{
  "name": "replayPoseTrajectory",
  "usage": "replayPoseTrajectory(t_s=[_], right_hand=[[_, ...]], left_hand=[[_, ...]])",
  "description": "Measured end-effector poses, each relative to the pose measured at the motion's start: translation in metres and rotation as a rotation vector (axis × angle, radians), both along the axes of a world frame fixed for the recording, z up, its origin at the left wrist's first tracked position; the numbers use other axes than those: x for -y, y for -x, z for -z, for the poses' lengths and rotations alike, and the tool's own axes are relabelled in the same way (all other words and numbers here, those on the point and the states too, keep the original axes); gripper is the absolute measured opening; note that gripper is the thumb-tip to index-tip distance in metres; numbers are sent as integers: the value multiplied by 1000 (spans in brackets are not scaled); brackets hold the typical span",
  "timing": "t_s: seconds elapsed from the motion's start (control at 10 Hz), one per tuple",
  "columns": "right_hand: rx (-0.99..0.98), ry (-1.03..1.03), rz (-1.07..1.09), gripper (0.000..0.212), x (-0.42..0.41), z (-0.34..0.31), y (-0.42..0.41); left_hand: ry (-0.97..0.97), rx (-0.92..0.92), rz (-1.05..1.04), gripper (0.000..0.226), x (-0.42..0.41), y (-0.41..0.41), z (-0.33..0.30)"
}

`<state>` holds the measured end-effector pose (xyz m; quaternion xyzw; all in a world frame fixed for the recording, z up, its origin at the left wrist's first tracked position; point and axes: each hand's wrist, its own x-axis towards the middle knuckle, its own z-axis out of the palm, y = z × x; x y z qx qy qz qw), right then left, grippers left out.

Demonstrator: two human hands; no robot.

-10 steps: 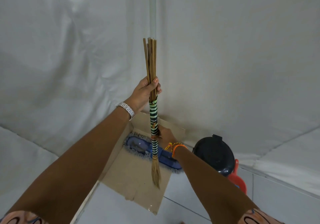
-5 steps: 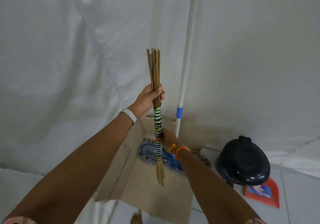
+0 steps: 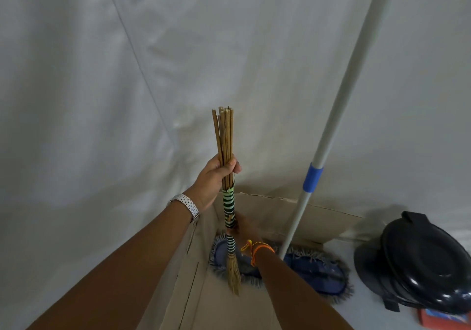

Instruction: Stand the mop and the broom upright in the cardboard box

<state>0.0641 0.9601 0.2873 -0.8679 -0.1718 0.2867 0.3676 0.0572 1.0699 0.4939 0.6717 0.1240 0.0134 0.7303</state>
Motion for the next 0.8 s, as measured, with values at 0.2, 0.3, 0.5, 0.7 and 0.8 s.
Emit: replayPoseTrajectory(t_s=[0.2,0.3,0.5,0.7,0.8], right_hand=[[25,49,45,37,-41,35,-16],[59,36,83,33,-53,43,-15],[32,18,159,25,-78,50,-15],[-65,-59,215,40,-70,36,-18],[-143,-57,256,64,-41,49,-5]], left_hand=[[-90,23,-166,17,-30,-7,66],[-96,32,-213,16,-37,-3,78],[-301,8,-562,61,-18,28,109],[-401,64,-598,62,3,50,124],[-424,125,-607,60,15,65,124]])
